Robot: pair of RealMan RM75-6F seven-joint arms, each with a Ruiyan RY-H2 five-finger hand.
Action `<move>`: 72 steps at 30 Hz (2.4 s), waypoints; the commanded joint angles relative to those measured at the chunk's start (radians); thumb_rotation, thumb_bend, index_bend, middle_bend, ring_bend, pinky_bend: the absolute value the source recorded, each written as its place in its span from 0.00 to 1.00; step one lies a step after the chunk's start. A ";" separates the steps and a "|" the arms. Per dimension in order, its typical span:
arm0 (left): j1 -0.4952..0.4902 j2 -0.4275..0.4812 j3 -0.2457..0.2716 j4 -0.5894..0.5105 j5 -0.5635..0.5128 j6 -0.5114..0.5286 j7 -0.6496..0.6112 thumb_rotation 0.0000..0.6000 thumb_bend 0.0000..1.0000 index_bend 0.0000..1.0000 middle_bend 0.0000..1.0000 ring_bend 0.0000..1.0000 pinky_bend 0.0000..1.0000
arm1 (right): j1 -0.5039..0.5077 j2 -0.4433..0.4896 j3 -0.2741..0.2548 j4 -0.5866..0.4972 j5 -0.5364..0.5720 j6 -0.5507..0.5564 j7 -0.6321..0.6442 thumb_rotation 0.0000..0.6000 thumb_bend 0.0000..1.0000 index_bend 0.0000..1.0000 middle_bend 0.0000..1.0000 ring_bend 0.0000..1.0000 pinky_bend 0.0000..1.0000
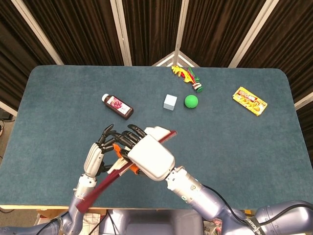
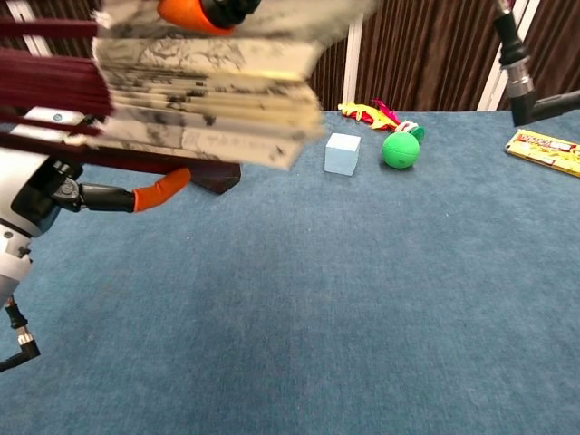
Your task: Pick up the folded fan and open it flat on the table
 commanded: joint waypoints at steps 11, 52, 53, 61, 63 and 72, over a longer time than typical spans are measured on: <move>-0.006 0.032 -0.018 0.116 -0.033 0.024 -0.047 1.00 0.43 0.68 0.42 0.01 0.19 | -0.039 0.050 -0.007 0.035 -0.009 0.006 0.066 1.00 0.43 0.85 0.18 0.22 0.16; -0.055 0.075 -0.040 0.551 -0.044 0.218 -0.012 1.00 0.42 0.65 0.41 0.01 0.19 | -0.221 0.026 -0.055 0.444 -0.143 0.016 0.431 1.00 0.43 0.86 0.18 0.22 0.16; -0.056 0.070 -0.038 0.562 -0.045 0.222 -0.010 1.00 0.42 0.65 0.41 0.01 0.19 | -0.223 0.022 -0.055 0.452 -0.144 0.015 0.431 1.00 0.43 0.86 0.18 0.22 0.16; -0.065 0.034 -0.031 0.637 -0.055 0.241 -0.005 1.00 0.42 0.65 0.41 0.01 0.19 | -0.233 -0.016 -0.071 0.507 -0.154 0.007 0.422 1.00 0.43 0.83 0.18 0.22 0.16; -0.067 0.028 -0.028 0.649 -0.059 0.242 -0.006 1.00 0.42 0.65 0.41 0.01 0.19 | -0.233 -0.025 -0.078 0.518 -0.161 -0.002 0.418 1.00 0.43 0.69 0.17 0.20 0.15; -0.075 0.012 -0.015 0.673 -0.073 0.227 0.003 1.00 0.42 0.65 0.40 0.01 0.19 | -0.214 0.016 -0.094 0.457 -0.050 -0.083 0.278 1.00 0.25 0.14 0.08 0.11 0.07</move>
